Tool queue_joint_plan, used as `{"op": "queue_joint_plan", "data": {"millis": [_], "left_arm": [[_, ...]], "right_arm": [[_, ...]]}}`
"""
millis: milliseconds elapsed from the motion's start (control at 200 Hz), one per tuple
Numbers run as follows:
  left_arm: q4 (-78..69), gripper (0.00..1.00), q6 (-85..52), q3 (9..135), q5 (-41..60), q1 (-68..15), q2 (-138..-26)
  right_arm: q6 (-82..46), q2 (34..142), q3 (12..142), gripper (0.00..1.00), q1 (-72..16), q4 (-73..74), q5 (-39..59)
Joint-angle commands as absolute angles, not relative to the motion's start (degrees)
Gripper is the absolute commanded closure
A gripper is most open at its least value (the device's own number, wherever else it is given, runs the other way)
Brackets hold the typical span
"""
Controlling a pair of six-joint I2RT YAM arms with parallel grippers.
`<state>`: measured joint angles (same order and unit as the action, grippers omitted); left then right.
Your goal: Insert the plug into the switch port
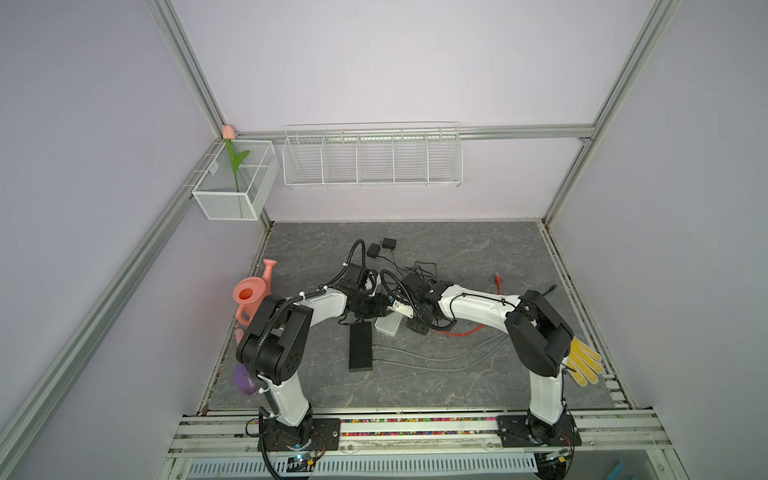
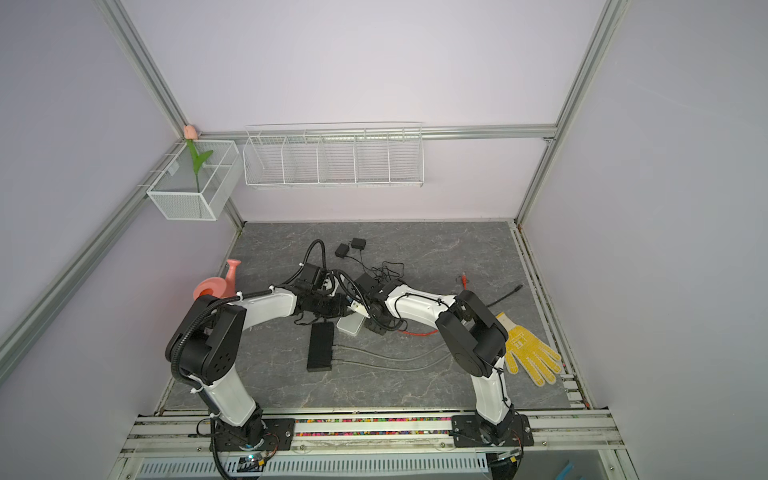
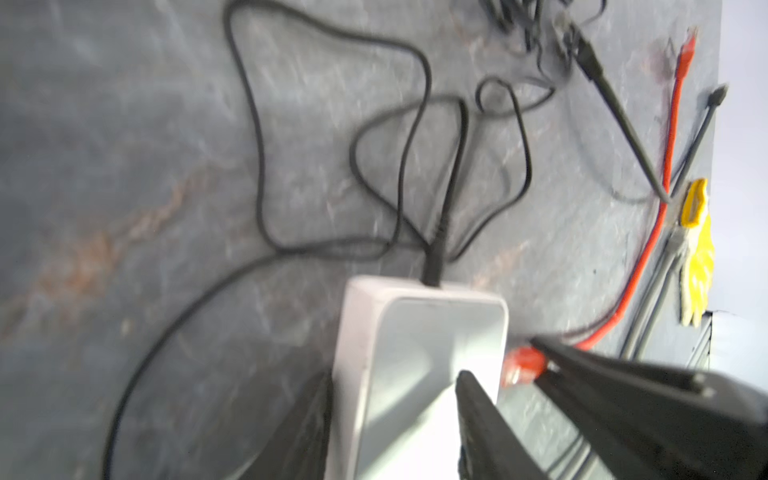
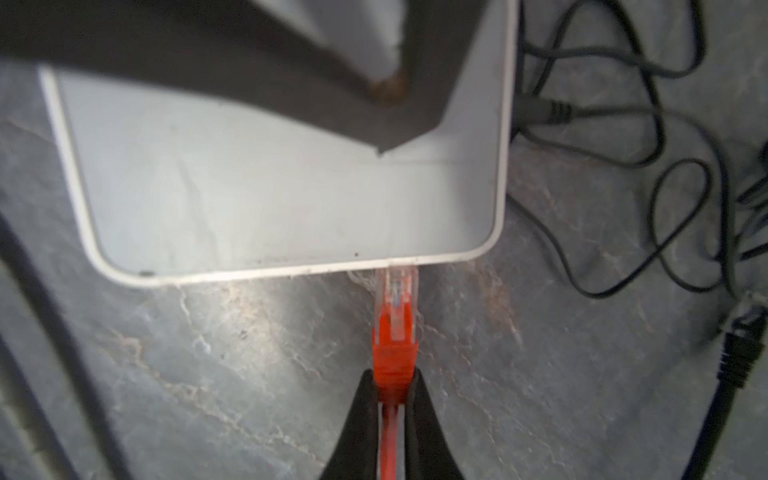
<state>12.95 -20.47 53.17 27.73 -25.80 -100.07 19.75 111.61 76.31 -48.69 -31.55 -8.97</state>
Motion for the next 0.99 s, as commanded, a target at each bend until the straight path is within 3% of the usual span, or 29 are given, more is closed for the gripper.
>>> {"op": "queue_joint_plan", "data": {"millis": [0,515,990], "left_arm": [[14.6,0.51,-19.8,52.6,34.3,-25.2,-97.3],[9.9,0.53,-22.4,52.3,40.5,-20.7,-100.8],[10.6,0.56,-22.0,53.6,41.1,-19.6,-104.2]], "right_arm": [[19.1,107.9,74.5,0.93,-49.5,-25.2,-7.6],[20.0,107.8,70.0,0.94,-49.4,-28.8,-15.5],[22.6,109.5,72.3,0.93,-52.3,-31.8,-14.0]]}}
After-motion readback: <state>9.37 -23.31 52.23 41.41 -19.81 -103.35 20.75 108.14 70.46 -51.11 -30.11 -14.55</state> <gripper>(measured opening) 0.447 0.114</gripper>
